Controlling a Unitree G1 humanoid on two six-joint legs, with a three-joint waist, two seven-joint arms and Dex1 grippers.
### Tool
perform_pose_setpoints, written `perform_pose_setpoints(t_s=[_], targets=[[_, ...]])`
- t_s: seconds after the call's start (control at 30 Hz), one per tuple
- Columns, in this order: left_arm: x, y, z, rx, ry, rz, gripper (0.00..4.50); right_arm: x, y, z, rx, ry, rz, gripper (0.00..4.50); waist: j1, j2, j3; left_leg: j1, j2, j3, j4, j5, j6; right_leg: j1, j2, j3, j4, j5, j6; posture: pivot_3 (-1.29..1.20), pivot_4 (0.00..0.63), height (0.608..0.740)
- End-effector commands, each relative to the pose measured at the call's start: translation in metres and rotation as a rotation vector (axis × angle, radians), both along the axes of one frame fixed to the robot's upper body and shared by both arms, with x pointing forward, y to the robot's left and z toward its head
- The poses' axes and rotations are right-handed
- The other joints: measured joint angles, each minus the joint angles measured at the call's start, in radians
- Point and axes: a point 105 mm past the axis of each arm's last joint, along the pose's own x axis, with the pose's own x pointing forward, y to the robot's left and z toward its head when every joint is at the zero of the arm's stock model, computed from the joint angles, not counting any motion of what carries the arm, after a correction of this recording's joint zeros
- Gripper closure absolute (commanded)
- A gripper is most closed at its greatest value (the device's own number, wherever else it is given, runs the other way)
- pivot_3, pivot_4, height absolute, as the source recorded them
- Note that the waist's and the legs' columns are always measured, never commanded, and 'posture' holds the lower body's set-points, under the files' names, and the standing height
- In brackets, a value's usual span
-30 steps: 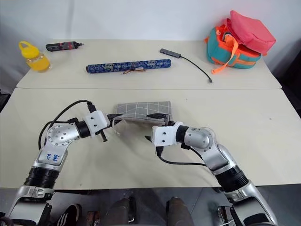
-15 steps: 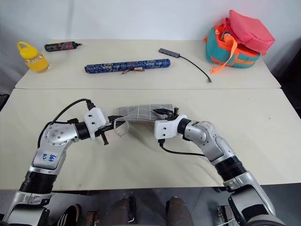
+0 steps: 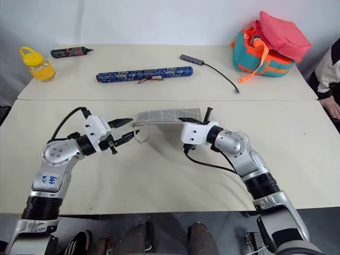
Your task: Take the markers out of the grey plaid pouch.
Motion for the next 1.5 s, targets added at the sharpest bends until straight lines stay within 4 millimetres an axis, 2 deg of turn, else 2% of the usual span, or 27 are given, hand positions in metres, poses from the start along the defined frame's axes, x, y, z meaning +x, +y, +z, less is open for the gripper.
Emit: perform_pose_setpoints(t_s=[0.03, 0.33, 0.43, 0.53, 0.63, 0.8, 0.93, 1.07, 1.23, 1.5], targets=[[-0.003, 0.009, 0.01, -0.025, -0.065, 0.015, 2.49, 0.0, -0.007, 0.018, 0.037, -0.042, 0.016, 4.5, 0.0, 0.0, 0.0, 0.0, 0.0, 0.0, 0.0, 0.0, 0.0, 0.0, 0.0, 0.0, 0.0, 0.0, 0.0, 0.0, 0.15, 0.74], [-0.006, 0.021, 0.023, -0.036, -0.162, 0.03, 2.49, -0.014, -0.004, 0.014, 0.049, 0.004, 0.127, 4.5, -0.001, 0.0, 0.0, 0.0, 0.0, 0.0, 0.0, 0.0, 0.0, 0.0, 0.0, 0.0, 0.0, 0.0, 0.0, 0.0, 0.15, 0.74], [-0.01, 0.019, 0.015, -0.008, -0.146, -0.011, 2.49, -0.018, -0.003, 0.014, 0.061, 0.027, 0.156, 4.5, 0.0, 0.0, 0.0, 0.0, 0.0, 0.0, 0.0, 0.0, 0.0, 0.0, 0.0, 0.0, 0.0, 0.0, 0.0, 0.0, 0.15, 0.74], [-0.019, 0.008, 0.008, -0.003, -0.129, -0.097, 2.49, -0.017, -0.004, 0.01, 0.048, 0.047, 0.153, 4.5, -0.001, 0.0, 0.0, 0.0, 0.0, 0.0, 0.0, 0.0, 0.001, 0.0, 0.0, 0.0, 0.0, 0.0, 0.0, 0.0, 0.15, 0.74], [-0.026, 0.005, 0.004, -0.005, -0.098, -0.148, 2.49, -0.015, -0.004, 0.016, 0.096, 0.06, 0.148, 4.5, -0.001, 0.0, 0.0, 0.0, 0.001, 0.0, 0.0, 0.0, 0.001, 0.0, 0.0, 0.0, 0.0, 0.0, 0.0, 0.0, 0.15, 0.74], [-0.029, 0.01, 0.015, -0.005, -0.111, -0.165, 2.49, -0.013, -0.012, 0.011, 0.069, 0.078, 0.129, 4.5, -0.001, 0.0, 0.0, 0.0, 0.001, 0.0, 0.0, 0.0, 0.001, 0.0, 0.0, 0.0, 0.0, 0.0, 0.0, 0.0, 0.15, 0.74], [-0.038, 0.015, 0.007, 0.054, -0.084, -0.204, 2.49, -0.013, -0.013, 0.012, 0.078, 0.086, 0.129, 4.5, -0.002, 0.0, 0.0, 0.0, 0.001, 0.0, 0.0, 0.0, 0.001, 0.0, 0.0, 0.0, 0.0, 0.0, 0.0, 0.0, 0.15, 0.74], [-0.032, 0.016, 0.006, 0.065, -0.118, -0.177, 2.49, -0.015, -0.011, 0.014, 0.077, 0.088, 0.157, 4.5, -0.001, 0.0, 0.0, 0.0, 0.001, 0.0, 0.0, 0.0, 0.001, 0.0, 0.0, 0.0, 0.0, 0.0, 0.0, 0.0, 0.15, 0.74], [-0.025, 0.002, 0.001, 0.092, -0.149, -0.185, 2.49, -0.022, -0.005, 0.012, 0.083, 0.113, 0.201, 4.5, 0.0, 0.0, 0.0, 0.0, 0.0, 0.0, 0.001, -0.001, 0.001, 0.001, 0.0, 0.0, 0.0, 0.0, 0.0, 0.0, 0.15, 0.74], [-0.02, -0.008, -0.012, 0.11, -0.131, -0.211, 2.49, -0.026, -0.002, 0.016, 0.094, 0.124, 0.222, 4.5, -0.002, 0.0, 0.0, 0.0, 0.001, 0.0, 0.001, -0.001, 0.001, 0.0, 0.0, 0.0, 0.0, 0.0, 0.0, 0.0, 0.15, 0.74]])
